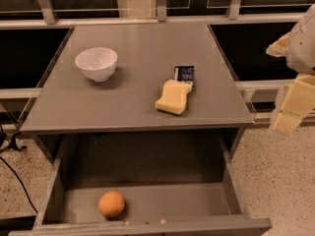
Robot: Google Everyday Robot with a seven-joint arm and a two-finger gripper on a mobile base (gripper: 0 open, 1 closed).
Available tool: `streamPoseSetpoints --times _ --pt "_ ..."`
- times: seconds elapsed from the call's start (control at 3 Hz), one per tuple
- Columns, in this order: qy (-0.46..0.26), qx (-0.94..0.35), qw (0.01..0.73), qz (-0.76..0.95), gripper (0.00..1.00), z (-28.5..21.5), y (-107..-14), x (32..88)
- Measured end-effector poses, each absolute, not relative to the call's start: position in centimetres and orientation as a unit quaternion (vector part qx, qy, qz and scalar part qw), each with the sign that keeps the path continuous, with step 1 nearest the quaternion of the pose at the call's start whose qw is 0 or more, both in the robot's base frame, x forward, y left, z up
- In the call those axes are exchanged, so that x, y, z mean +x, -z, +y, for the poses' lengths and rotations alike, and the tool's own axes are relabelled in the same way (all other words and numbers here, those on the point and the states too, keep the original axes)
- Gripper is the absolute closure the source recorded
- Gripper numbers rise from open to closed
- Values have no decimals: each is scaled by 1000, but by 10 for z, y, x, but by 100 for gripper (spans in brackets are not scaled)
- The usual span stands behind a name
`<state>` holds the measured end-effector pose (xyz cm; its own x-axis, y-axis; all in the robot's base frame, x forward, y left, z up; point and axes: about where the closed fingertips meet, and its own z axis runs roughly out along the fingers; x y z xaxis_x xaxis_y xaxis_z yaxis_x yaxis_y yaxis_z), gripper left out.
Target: Pick orange from top drawer and place on counter
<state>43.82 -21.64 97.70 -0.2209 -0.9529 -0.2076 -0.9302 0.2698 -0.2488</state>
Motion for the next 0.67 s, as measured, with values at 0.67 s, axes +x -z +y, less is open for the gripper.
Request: streamPoseSetpoints --times 0.67 --pt "35 -603 160 781 27 -216 -977 438"
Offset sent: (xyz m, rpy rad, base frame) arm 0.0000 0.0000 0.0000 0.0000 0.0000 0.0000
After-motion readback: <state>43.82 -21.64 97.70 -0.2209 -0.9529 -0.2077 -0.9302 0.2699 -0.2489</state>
